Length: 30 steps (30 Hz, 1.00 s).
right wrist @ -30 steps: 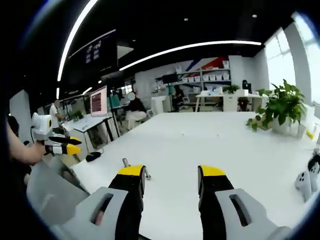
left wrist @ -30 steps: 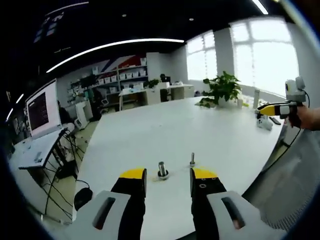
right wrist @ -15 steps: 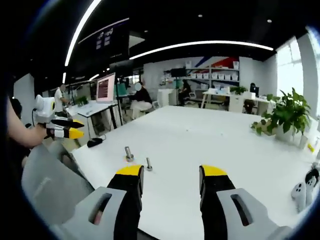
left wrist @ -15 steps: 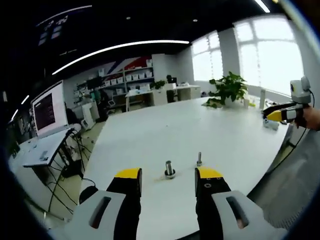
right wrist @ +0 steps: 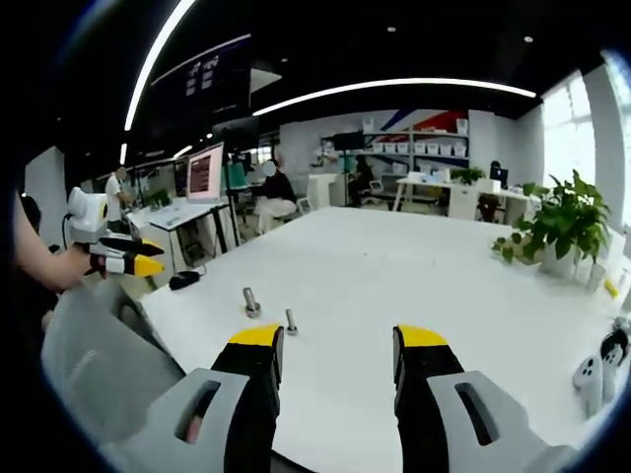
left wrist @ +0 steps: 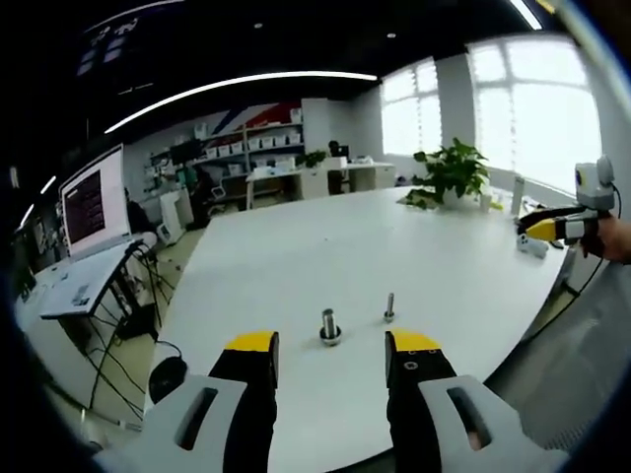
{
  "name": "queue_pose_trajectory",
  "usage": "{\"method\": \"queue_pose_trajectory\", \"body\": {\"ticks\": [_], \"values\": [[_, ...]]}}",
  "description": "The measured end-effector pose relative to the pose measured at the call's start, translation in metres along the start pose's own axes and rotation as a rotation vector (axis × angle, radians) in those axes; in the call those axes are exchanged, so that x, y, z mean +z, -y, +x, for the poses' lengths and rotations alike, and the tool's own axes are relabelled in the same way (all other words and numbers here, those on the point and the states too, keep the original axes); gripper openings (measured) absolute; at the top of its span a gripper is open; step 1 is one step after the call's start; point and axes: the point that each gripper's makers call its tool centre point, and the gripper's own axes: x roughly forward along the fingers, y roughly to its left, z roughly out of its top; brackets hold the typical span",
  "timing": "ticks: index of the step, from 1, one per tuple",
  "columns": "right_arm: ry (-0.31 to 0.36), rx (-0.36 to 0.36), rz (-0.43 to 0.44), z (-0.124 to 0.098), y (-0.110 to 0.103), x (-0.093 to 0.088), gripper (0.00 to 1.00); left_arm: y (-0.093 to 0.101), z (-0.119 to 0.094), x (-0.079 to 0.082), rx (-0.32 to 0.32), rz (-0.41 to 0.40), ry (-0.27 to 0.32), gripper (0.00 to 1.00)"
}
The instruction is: Place the washer onto the threaded stud by aligning its center hole with the stud, sliding it down to the base, and recovering from edge contact or off-axis alignment until the washer reaches the visible bottom stop.
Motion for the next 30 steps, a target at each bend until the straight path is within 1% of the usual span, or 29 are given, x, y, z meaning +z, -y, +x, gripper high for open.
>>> {"method": "queue_pose_trajectory", "body": {"ticks": [3,7,10,13,17,20,23,30], "values": [[0.003,0.001,-0.010,-0.001,-0.001,0.000,0.47,-0.001,-0.003,0.002,0.005,-0.004,0.019,0.42],[0.010,-0.009,0.012,-0.002,0.004,0.001,0.47,-0.002,-0.005,0.006,0.016,-0.007,0.036,0.42],[0.009,-0.006,0.020,-0.001,0.003,0.001,0.47,-0.006,-0.005,0.002,0.034,-0.004,0.025,0.43],[0.015,-0.005,0.010,-0.002,0.001,0.002,0.47,-0.007,-0.006,0.002,0.037,-0.015,0.034,0.43],[0.010,-0.007,0.007,-0.001,0.003,0.001,0.47,-0.006,-0.005,0.007,0.033,-0.018,0.050,0.44],[0.011,-0.014,0.020,-0.002,0.006,0.000,0.47,-0.006,-0.005,0.011,0.029,-0.023,0.069,0.44],[0.008,-0.015,0.035,-0.002,0.006,-0.001,0.47,-0.007,-0.006,0.008,0.032,-0.030,0.059,0.44],[0.003,-0.019,0.031,-0.002,0.006,-0.002,0.47,-0.008,-0.004,0.006,0.030,-0.029,0.047,0.43]]}}
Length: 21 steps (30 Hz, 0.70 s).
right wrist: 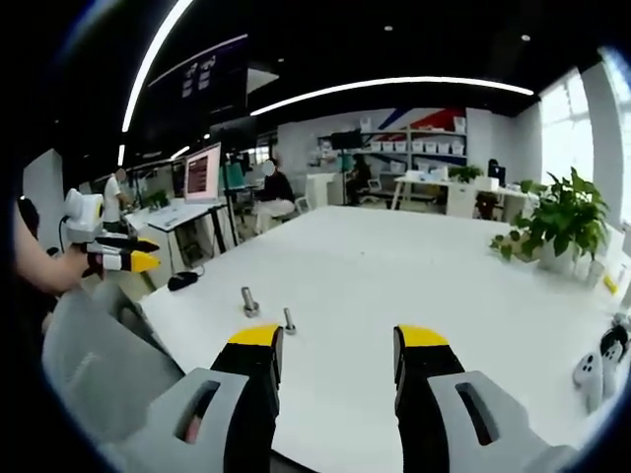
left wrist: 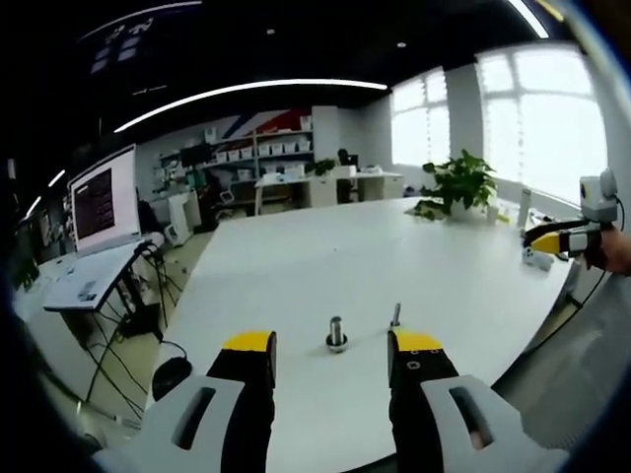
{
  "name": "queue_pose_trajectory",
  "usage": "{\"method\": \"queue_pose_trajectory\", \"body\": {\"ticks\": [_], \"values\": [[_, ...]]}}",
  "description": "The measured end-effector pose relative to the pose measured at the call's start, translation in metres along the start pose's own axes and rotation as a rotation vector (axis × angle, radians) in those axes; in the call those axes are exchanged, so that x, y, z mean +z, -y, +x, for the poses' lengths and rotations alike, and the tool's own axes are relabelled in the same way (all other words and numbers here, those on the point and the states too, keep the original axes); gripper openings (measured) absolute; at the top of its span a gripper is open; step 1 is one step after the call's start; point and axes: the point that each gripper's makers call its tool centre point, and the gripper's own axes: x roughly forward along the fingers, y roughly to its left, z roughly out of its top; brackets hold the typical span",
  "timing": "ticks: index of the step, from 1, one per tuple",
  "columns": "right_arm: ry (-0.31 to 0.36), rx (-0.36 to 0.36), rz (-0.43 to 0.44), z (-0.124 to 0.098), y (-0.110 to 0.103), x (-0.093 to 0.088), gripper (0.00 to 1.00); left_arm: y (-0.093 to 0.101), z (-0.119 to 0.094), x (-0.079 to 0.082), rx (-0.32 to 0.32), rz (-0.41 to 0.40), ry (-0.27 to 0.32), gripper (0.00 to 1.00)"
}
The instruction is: Place the washer onto the threaded stud by aligning its center hole with the stud, sliding it down to the base, and recovering from edge contact or off-axis alignment until the washer reaches the visible bottom stop.
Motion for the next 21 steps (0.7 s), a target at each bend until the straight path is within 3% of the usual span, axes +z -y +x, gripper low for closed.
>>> {"method": "queue_pose_trajectory", "body": {"ticks": [5,9,10,12,14,18,21], "values": [[-0.002,-0.007,0.019,-0.001,0.003,-0.001,0.47,-0.002,-0.001,0.004,0.003,-0.021,0.026,0.45],[-0.023,-0.008,0.025,0.001,0.005,-0.004,0.47,-0.003,-0.001,0.001,0.011,-0.015,0.000,0.44],[-0.016,-0.014,0.029,0.000,0.006,-0.002,0.47,-0.003,-0.001,0.002,0.010,-0.020,0.007,0.44],[0.061,-0.012,0.064,-0.003,0.006,0.014,0.47,-0.003,-0.002,0.003,0.007,-0.027,0.013,0.44],[0.049,-0.014,0.052,-0.006,0.006,0.014,0.47,-0.004,-0.002,0.002,0.004,-0.033,0.007,0.44],[-0.018,0.005,0.033,-0.006,-0.001,-0.004,0.47,-0.002,-0.001,0.003,-0.004,-0.042,0.010,0.44],[-0.023,0.018,0.043,-0.001,-0.004,-0.004,0.47,0.001,0.000,0.001,-0.019,-0.040,0.000,0.43]]}}
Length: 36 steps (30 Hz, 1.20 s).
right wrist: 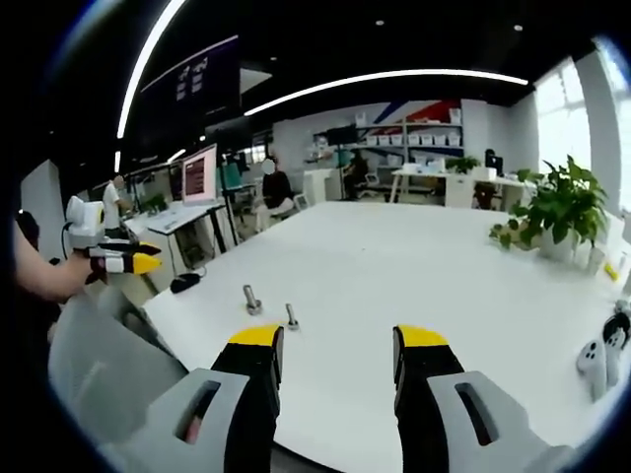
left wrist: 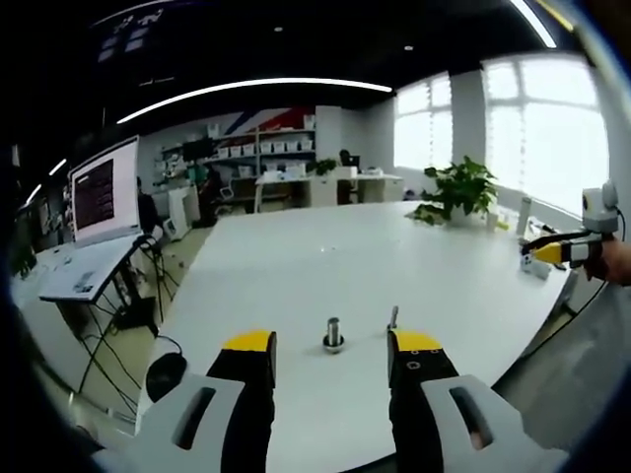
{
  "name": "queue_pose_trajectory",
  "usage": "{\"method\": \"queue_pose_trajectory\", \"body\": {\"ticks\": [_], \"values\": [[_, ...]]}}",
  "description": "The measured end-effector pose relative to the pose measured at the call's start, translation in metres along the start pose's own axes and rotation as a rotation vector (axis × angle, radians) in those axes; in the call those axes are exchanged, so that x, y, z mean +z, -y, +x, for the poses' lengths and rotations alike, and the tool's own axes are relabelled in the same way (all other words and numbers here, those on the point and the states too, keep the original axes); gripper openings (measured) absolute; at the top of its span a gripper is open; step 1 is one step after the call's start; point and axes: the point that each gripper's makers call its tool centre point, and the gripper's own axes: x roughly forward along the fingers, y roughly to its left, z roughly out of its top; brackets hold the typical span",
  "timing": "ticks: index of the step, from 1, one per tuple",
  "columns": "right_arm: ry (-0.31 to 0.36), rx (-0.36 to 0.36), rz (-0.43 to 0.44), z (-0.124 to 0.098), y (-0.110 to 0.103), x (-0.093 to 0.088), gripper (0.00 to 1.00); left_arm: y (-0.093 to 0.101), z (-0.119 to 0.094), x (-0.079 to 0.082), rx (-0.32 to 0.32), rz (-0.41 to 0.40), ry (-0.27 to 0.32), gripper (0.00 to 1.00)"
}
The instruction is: Place the washer onto the threaded stud by aligning its center hole with the stud, sliding it down to the base, and recovering from edge contact or off-axis alignment until the washer reaches the visible bottom stop.
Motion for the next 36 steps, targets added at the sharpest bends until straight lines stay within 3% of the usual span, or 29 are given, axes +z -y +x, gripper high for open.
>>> {"method": "queue_pose_trajectory", "body": {"ticks": [4,7,36], "values": [[-0.087,0.080,-0.110,0.004,-0.021,-0.019,0.44,0.000,0.000,-0.003,0.000,-0.015,-0.010,0.42],[-0.090,0.092,-0.131,0.007,-0.024,-0.019,0.43,0.002,0.001,-0.005,-0.007,-0.007,-0.021,0.41],[-0.111,0.113,-0.121,0.007,-0.025,-0.025,0.44,0.010,0.005,-0.014,-0.041,0.002,-0.075,0.36]]}}
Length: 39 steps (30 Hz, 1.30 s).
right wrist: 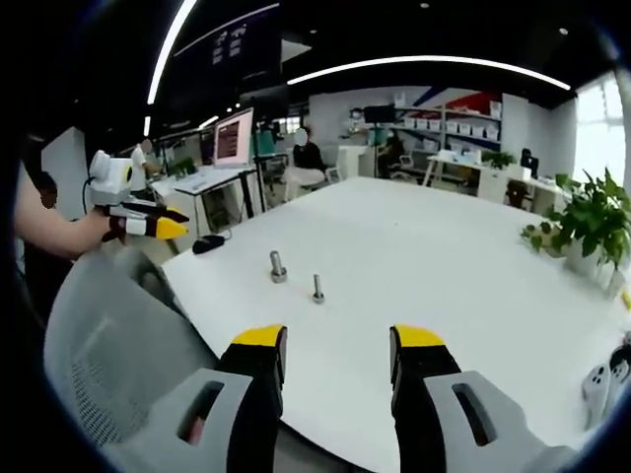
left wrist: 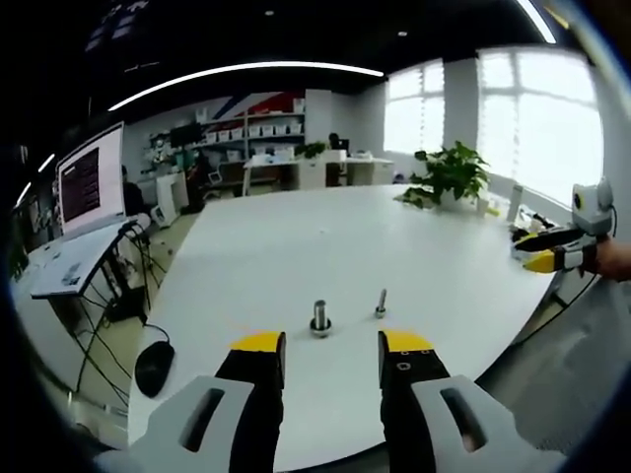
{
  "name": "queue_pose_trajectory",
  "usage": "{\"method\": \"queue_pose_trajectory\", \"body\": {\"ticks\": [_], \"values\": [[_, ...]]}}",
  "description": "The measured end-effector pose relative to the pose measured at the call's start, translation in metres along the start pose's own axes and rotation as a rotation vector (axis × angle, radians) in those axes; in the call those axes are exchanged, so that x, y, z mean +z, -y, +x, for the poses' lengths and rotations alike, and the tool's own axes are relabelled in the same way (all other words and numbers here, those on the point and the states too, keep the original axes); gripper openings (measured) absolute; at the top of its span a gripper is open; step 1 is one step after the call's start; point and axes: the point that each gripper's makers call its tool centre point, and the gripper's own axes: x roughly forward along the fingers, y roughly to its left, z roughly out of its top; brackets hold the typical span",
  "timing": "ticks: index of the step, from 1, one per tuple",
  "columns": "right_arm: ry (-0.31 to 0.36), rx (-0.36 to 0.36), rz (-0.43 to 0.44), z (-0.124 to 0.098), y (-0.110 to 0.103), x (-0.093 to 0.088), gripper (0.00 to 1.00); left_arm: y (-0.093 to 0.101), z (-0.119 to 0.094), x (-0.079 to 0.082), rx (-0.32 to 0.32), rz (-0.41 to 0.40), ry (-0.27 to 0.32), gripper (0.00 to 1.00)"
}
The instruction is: Place the washer onto the threaded stud by aligning its center hole with the stud, sliding it down to the base, and recovering from edge contact or off-axis alignment until the washer reaches the visible bottom stop.
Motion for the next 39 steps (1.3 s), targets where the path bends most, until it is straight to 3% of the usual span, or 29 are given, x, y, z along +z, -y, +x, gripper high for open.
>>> {"method": "queue_pose_trajectory", "body": {"ticks": [3,18,39], "values": [[-0.006,0.001,0.003,0.000,0.000,-0.002,0.44,-0.002,-0.002,0.005,0.006,-0.004,0.025,0.36],[-0.022,-0.016,0.008,0.000,0.003,-0.006,0.44,-0.001,-0.002,0.001,0.001,-0.012,0.020,0.35],[-0.038,-0.004,0.002,0.000,-0.001,-0.009,0.44,0.002,0.002,-0.012,-0.009,-0.004,-0.051,0.35]]}}
